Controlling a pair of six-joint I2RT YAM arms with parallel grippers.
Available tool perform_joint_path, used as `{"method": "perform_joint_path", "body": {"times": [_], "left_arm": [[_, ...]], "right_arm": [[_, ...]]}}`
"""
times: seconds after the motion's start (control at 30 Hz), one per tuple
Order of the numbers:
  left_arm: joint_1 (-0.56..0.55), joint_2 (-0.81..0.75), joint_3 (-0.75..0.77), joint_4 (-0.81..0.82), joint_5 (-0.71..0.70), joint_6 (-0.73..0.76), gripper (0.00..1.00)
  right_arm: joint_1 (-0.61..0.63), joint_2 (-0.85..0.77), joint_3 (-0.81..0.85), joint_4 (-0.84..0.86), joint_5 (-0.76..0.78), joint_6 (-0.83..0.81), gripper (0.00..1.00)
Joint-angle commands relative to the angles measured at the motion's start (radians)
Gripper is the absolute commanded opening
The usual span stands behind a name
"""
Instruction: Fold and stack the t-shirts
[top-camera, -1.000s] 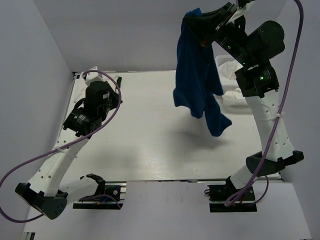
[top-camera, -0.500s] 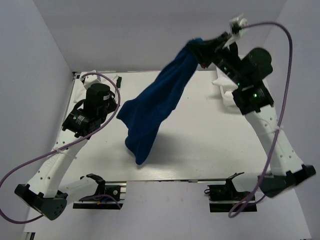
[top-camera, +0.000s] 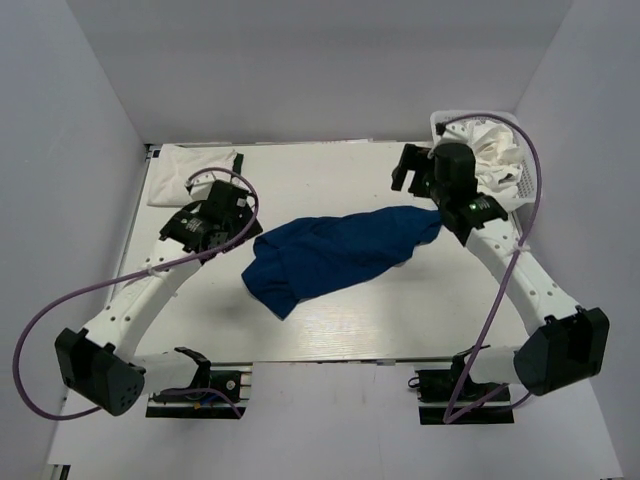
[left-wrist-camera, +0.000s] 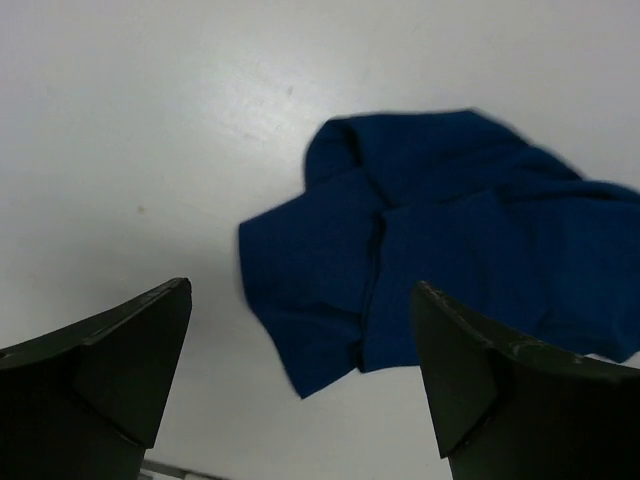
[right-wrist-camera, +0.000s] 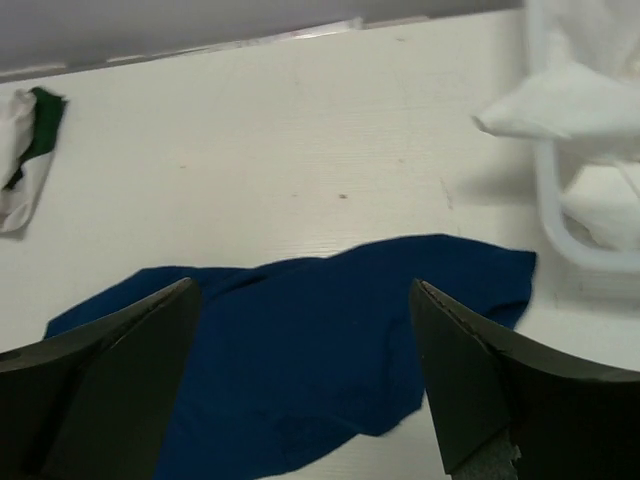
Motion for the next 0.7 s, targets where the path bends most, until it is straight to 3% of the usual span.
{"method": "perform_joint_path", "body": {"times": [0.0, 0.07, 0.27, 0.5, 0.67], "left_arm": [[0.007, -0.018, -0.092, -0.088, 0.06, -0.101, 1.0], [0.007, -0.039, -0.202, -0.071, 0.145, -0.101, 1.0], [-0.003, -0.148, -0.484, -0.089, 0.335, -0.171, 1.0], [-0.003, -0.311, -0.529, -0.081, 0.37, -0.207, 1.0], [-0.003, -0.31, -0.529, -0.08, 0.371, -0.207, 1.0]], "right_arm": [[0.046, 0.06, 0.099, -0.084, -0.162, -0.069, 0.9], [0.116, 0.109, 0.094, -0.14, -0.23, -0.124, 0.9], [0.389, 0.254, 0.051, -0.234, -0.224, -0.269, 0.9], [0.625, 0.403, 0.044, -0.139, -0.347, -0.356, 0.9], [0.72, 0.495, 0.083, -0.078, -0.336, -0.362, 0.9]]}}
